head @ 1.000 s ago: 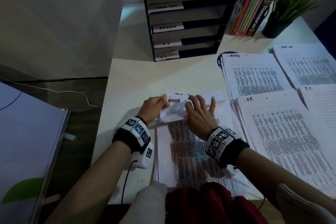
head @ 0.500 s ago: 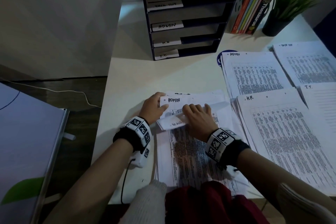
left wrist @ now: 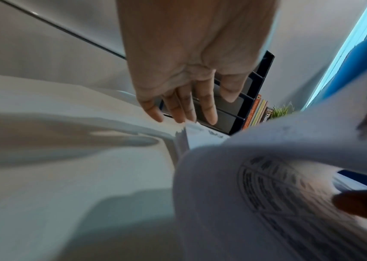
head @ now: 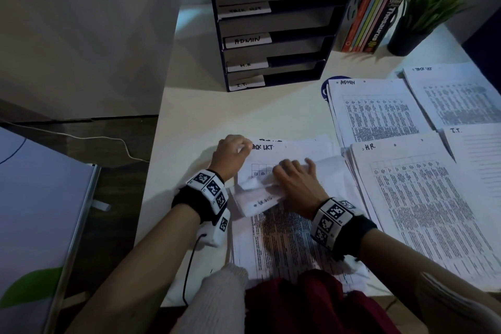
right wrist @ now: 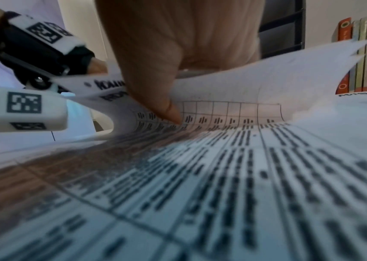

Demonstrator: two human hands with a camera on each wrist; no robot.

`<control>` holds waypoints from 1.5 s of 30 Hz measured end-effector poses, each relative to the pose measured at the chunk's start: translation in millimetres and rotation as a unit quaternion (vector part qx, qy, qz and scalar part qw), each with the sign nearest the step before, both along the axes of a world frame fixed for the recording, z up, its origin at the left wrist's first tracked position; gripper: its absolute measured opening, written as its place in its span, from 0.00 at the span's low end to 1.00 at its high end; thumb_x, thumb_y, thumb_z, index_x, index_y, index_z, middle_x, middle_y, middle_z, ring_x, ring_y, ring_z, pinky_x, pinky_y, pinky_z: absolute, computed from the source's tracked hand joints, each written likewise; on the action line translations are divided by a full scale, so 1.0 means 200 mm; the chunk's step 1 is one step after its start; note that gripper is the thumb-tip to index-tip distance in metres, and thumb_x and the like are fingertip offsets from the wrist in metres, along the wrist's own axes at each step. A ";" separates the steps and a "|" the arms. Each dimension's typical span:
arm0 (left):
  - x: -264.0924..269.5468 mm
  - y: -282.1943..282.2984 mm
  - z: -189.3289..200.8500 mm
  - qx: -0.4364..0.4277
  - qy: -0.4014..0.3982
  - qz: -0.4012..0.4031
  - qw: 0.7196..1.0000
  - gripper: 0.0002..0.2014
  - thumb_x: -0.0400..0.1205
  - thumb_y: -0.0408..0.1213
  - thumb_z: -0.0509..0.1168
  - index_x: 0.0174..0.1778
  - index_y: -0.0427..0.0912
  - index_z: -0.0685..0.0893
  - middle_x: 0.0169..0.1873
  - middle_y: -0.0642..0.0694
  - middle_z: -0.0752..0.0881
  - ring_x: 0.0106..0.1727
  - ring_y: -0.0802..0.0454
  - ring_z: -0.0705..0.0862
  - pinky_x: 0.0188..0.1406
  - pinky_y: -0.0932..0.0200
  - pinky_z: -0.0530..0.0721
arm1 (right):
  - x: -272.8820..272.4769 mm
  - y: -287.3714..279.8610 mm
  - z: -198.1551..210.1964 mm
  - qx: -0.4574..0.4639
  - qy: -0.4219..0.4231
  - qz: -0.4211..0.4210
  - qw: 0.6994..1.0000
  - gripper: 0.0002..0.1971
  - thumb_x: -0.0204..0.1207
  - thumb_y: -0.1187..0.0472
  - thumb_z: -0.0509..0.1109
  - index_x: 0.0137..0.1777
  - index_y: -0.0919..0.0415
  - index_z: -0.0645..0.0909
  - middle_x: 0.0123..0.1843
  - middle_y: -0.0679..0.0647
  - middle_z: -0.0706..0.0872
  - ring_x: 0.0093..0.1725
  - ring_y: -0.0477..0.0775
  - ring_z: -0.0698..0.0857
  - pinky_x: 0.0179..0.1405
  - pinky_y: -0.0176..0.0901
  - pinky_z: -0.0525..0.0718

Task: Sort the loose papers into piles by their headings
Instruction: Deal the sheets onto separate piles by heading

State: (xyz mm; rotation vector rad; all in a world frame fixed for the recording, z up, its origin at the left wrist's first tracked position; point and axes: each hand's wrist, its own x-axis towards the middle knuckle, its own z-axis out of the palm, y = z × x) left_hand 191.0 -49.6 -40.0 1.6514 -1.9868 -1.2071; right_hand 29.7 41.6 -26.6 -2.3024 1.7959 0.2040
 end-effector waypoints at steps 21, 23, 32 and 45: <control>-0.09 0.05 0.53 -0.083 0.305 0.162 0.935 0.02 0.77 0.33 0.69 0.43 0.42 0.85 0.39 0.55 0.86 0.38 0.68 0.84 0.46 0.71 0.82 | -0.38 -0.28 0.51 -0.298 -0.430 -0.454 0.721 0.35 0.67 0.59 0.70 0.74 0.62 0.64 0.73 0.57 0.70 0.72 0.55 0.68 0.73 0.52 0.65; -0.09 0.03 0.62 -0.100 0.344 0.150 0.922 0.04 0.74 0.34 0.72 0.39 0.48 0.85 0.36 0.58 0.88 0.38 0.64 0.86 0.50 0.60 0.83 | -0.42 -0.26 0.50 -0.214 -0.620 -0.424 0.625 0.28 0.58 0.62 0.66 0.63 0.64 0.74 0.56 0.52 0.83 0.56 0.48 0.80 0.58 0.44 0.78; -0.10 0.02 0.57 -0.059 0.408 0.091 0.906 0.30 0.53 0.52 0.80 0.49 0.48 0.83 0.42 0.58 0.90 0.50 0.59 0.88 0.51 0.64 0.84 | -0.37 -0.18 0.44 -0.227 -0.678 -0.333 0.616 0.14 0.57 0.69 0.59 0.44 0.57 0.72 0.41 0.49 0.81 0.39 0.40 0.81 0.38 0.32 0.80; -0.43 -0.07 0.63 -0.165 0.219 0.237 0.932 0.15 0.80 0.39 0.66 0.54 0.28 0.80 0.49 0.37 0.83 0.52 0.47 0.81 0.54 0.55 0.78 | -0.90 -0.23 0.35 -0.148 -0.438 -0.318 0.827 0.17 0.68 0.71 0.75 0.56 0.66 0.78 0.53 0.60 0.82 0.51 0.57 0.81 0.52 0.40 0.77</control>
